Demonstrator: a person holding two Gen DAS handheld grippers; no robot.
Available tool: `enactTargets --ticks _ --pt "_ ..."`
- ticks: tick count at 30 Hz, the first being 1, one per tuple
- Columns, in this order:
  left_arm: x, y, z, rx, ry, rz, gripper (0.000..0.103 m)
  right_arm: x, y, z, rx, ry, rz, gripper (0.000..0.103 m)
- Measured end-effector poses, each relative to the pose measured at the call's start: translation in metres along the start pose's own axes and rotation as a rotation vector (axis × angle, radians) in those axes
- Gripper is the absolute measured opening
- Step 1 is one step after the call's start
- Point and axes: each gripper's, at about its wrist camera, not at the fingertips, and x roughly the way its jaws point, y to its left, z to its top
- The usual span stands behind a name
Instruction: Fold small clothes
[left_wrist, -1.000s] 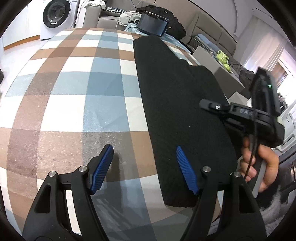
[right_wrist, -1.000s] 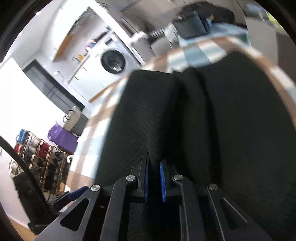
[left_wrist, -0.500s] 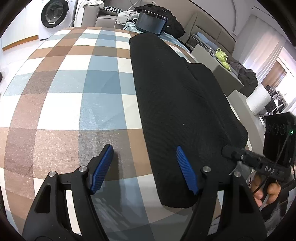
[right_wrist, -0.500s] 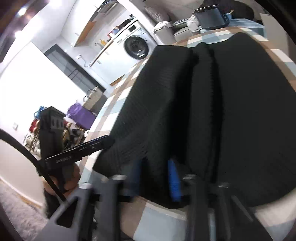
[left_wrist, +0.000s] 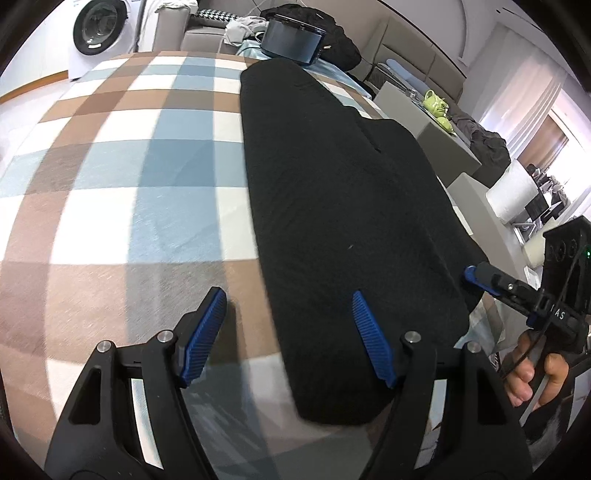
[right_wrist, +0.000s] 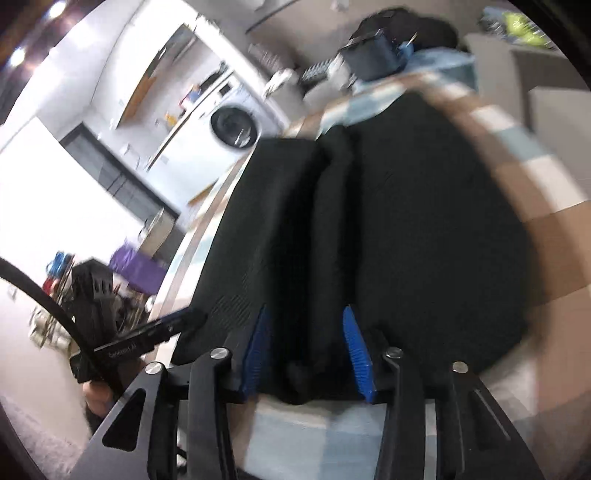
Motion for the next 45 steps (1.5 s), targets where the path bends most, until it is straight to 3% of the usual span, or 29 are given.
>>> enactTargets --ticks 5,8,10,12,15,19,20,22,27,29,31,34,39,41,45 --pt "0.02 -0.011 0.018 -0.009 0.003 0.006 0.064 -0.023 -0.017 0.003 0.031 -0.071 -0.086 0.044" --pt "0.028 -0.015 0.026 -0.03 -0.012 0.026 0.047 -0.042 -0.028 -0.001 0.057 -0.135 -0.169 0.049" --pt "0.032 -0.015 0.029 -0.047 -0.024 0.042 0.026 -0.047 -0.035 0.001 0.055 -0.139 -0.228 0.049" --pt "0.032 -0.015 0.031 -0.047 -0.044 0.066 0.019 -0.048 -0.046 0.003 0.06 -0.121 -0.255 0.049" --pt "0.031 -0.012 0.03 -0.062 -0.057 0.078 0.017 -0.036 -0.05 0.0 0.069 -0.078 -0.258 0.049" --pt "0.024 -0.005 0.029 -0.057 -0.069 0.099 0.016 -0.021 -0.043 -0.005 0.051 -0.06 -0.254 0.027" --pt "0.02 -0.001 0.027 -0.057 -0.075 0.113 0.016 -0.019 -0.039 -0.007 0.042 -0.051 -0.239 0.021" --pt "0.011 0.009 0.025 -0.069 -0.081 0.128 0.016 -0.011 -0.03 -0.01 0.019 -0.021 -0.208 0.02" --pt "-0.008 0.038 0.013 -0.113 -0.056 0.104 0.021 0.006 -0.01 -0.015 -0.019 0.06 -0.145 0.024" --pt "-0.013 0.042 0.009 -0.128 -0.048 0.082 0.026 0.001 0.0 -0.011 -0.038 0.032 -0.175 0.036" --pt "-0.015 0.038 0.007 -0.106 -0.054 0.103 0.041 -0.004 0.008 -0.004 -0.059 -0.01 -0.184 0.043" --pt "-0.017 0.024 0.003 -0.043 -0.069 0.105 0.057 -0.016 0.024 0.006 -0.086 -0.079 -0.211 0.044" --pt "-0.019 0.018 0.0 -0.008 -0.072 0.115 0.061 -0.019 0.045 0.017 -0.125 -0.11 -0.196 0.044" --pt "-0.024 0.025 0.0 -0.035 -0.087 0.093 0.061 -0.016 0.051 0.018 -0.133 -0.118 -0.154 0.045" --pt "-0.035 0.033 0.0 -0.06 -0.12 0.085 0.064 0.012 0.068 0.015 -0.119 -0.042 -0.015 0.046"
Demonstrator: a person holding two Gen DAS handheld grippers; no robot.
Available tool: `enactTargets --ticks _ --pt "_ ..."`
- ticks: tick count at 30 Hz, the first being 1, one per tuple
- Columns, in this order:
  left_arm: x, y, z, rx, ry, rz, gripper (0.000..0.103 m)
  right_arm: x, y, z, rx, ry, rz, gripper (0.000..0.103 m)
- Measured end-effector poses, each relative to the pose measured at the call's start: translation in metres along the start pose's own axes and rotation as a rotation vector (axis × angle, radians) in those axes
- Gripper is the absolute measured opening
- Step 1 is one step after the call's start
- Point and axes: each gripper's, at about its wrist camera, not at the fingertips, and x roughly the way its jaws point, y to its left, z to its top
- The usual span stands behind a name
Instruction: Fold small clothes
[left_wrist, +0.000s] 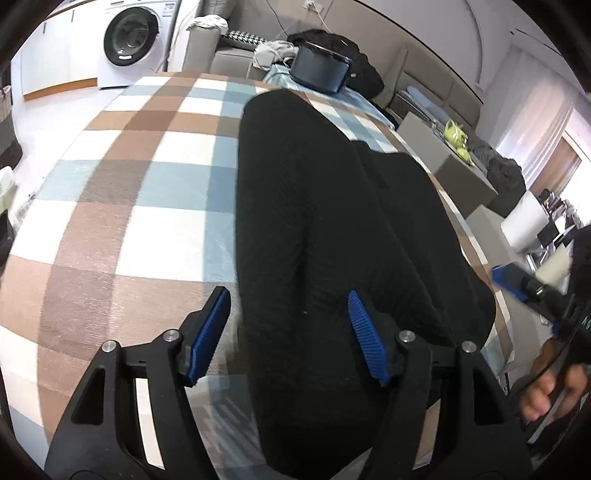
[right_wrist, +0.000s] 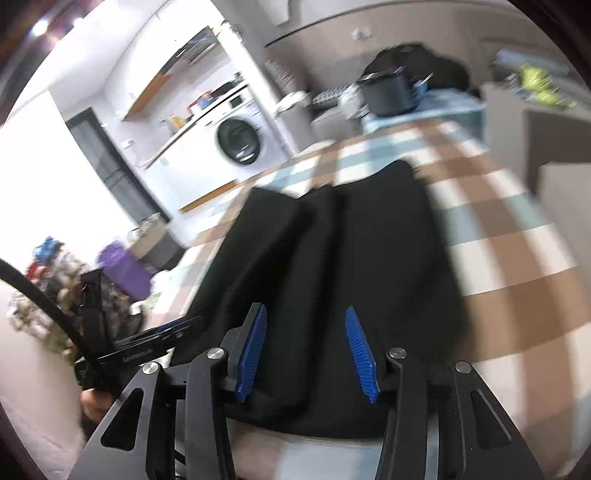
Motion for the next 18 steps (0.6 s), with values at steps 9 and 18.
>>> enactTargets --ticks 9,18 --pt "-0.026 0.015 0.0 -0.036 -0.056 0.055 0.066 0.111 0.044 0.0 0.006 0.184 0.175 0.036" --pt "-0.002 0.02 -0.002 -0.06 -0.003 0.068 0.067 0.097 0.031 -0.003 -0.022 0.143 0.046 0.009"
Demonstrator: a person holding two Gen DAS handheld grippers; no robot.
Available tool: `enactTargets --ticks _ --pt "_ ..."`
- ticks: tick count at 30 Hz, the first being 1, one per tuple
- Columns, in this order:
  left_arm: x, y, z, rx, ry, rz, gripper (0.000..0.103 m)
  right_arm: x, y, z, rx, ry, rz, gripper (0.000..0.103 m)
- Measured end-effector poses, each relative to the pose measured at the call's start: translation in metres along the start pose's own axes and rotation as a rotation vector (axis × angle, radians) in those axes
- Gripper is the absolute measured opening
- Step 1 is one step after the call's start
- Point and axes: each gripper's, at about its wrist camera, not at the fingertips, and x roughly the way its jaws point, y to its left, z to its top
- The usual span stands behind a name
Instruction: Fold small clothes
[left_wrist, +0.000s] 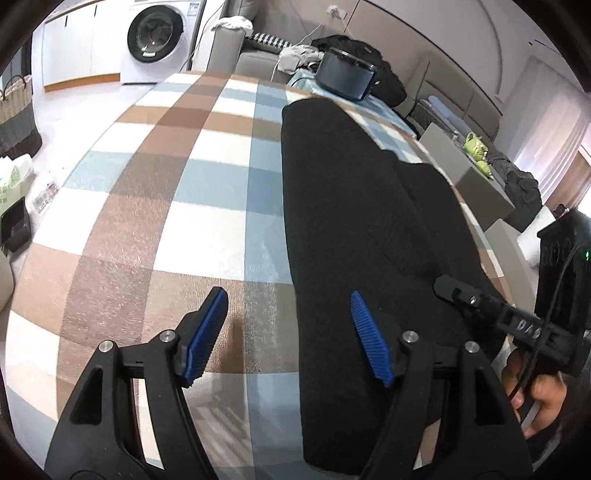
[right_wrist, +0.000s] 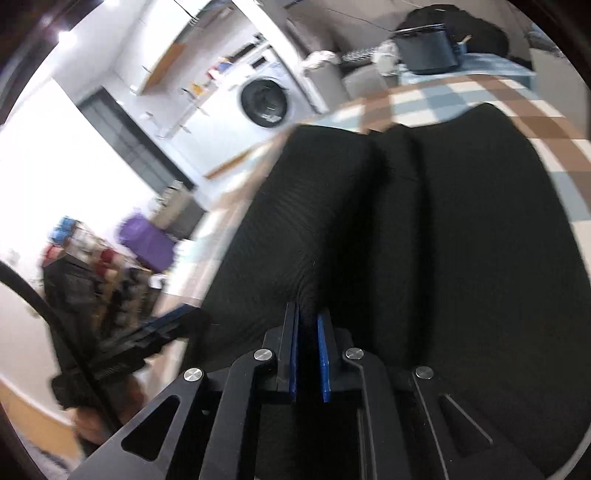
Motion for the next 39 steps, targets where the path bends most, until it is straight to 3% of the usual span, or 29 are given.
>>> enactTargets --ticks 6,7,10,11,16,18,21,22,24,26,29,31,35,39 --pt "0.007 0.001 -0.002 0.005 0.013 0.031 0.068 -0.005 -0.013 -0.002 0.045 0.021 0.012 0.014" --pt "0.006 0.0 -0.002 0.006 0.012 0.034 0.068 -0.014 -0.013 -0.002 0.04 -0.004 0.011 0.019" --pt "0.007 0.001 -0.001 -0.004 0.013 0.024 0.068 -0.036 -0.024 -0.002 0.042 -0.074 -0.053 0.053" --pt "0.008 0.001 0.0 -0.007 0.016 0.022 0.068 -0.038 -0.029 -0.001 0.051 -0.073 -0.062 0.053" --pt "0.007 -0.002 0.002 -0.004 0.013 0.014 0.068 -0.015 -0.043 0.007 0.083 -0.023 -0.03 0.052" --pt "0.004 -0.003 0.002 -0.004 0.008 0.015 0.068 -0.006 -0.039 0.017 0.07 -0.017 -0.041 0.045" --pt "0.001 -0.004 0.004 -0.005 -0.005 0.013 0.068 0.011 -0.035 0.03 0.057 0.023 -0.051 0.021" --pt "0.0 -0.005 0.004 -0.008 -0.01 0.01 0.068 0.015 -0.033 0.034 0.05 0.032 -0.053 0.006" --pt "-0.002 -0.004 0.006 -0.015 -0.017 0.004 0.068 0.013 -0.026 0.037 0.026 0.014 -0.043 0.005" --pt "-0.004 -0.005 0.008 -0.018 -0.019 0.002 0.068 -0.009 -0.008 0.04 -0.065 -0.065 -0.049 0.004" --pt "-0.004 -0.006 0.01 -0.015 -0.02 -0.002 0.068 -0.04 -0.003 0.039 -0.115 -0.132 -0.116 0.004" --pt "0.0 -0.008 0.009 -0.014 -0.013 -0.003 0.068 -0.037 -0.019 0.038 -0.077 -0.112 -0.152 0.004" --pt "0.006 -0.014 0.005 -0.003 0.017 -0.007 0.068 -0.003 -0.056 0.035 0.025 0.012 -0.164 0.007" --pt "0.009 -0.016 0.0 0.01 0.02 -0.008 0.068 -0.008 -0.061 0.039 0.05 0.011 -0.123 0.016"
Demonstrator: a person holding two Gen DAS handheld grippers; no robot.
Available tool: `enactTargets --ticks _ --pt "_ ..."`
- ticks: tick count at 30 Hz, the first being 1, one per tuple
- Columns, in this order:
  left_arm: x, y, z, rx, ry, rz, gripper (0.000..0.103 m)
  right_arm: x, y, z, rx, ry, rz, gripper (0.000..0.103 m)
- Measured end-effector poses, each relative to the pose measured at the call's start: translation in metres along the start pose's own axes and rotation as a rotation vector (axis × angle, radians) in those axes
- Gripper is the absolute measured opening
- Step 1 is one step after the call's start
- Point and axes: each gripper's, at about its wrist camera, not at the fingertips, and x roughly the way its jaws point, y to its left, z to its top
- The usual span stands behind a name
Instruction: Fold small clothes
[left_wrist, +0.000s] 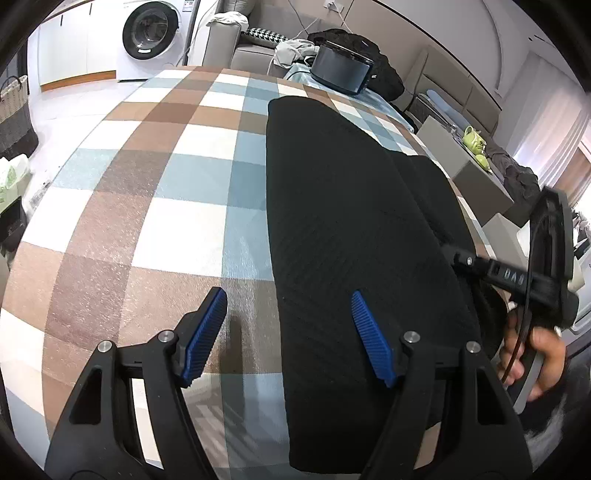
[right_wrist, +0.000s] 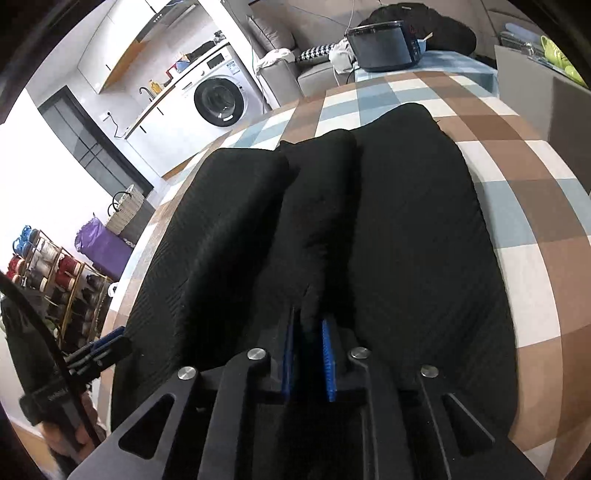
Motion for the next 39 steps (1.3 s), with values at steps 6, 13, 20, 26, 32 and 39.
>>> enactTargets --ticks 6,13,20,26,32,39 --pt "0.004 0.003 0.004 -0.009 0.002 0.0 0.068 0.015 -0.01 0.031 0.066 0.025 0.049 0.032" --pt "0.007 0.006 0.015 -0.016 -0.005 0.005 0.068 0.04 0.004 0.079 0.047 0.004 0.024 0.005" --pt "0.01 0.001 0.018 -0.007 -0.007 -0.005 0.068 0.044 0.002 0.096 0.013 0.03 -0.102 0.009" --pt "0.015 -0.007 0.014 0.025 0.006 0.002 0.068 0.015 -0.018 0.042 0.103 0.07 0.067 0.024" --pt "0.022 -0.014 0.013 0.039 0.025 -0.008 0.068 -0.004 -0.01 -0.007 0.097 0.037 0.151 0.026" --pt "0.01 -0.018 0.019 0.046 -0.001 -0.009 0.068 -0.024 0.016 0.002 -0.04 -0.069 0.141 0.005"
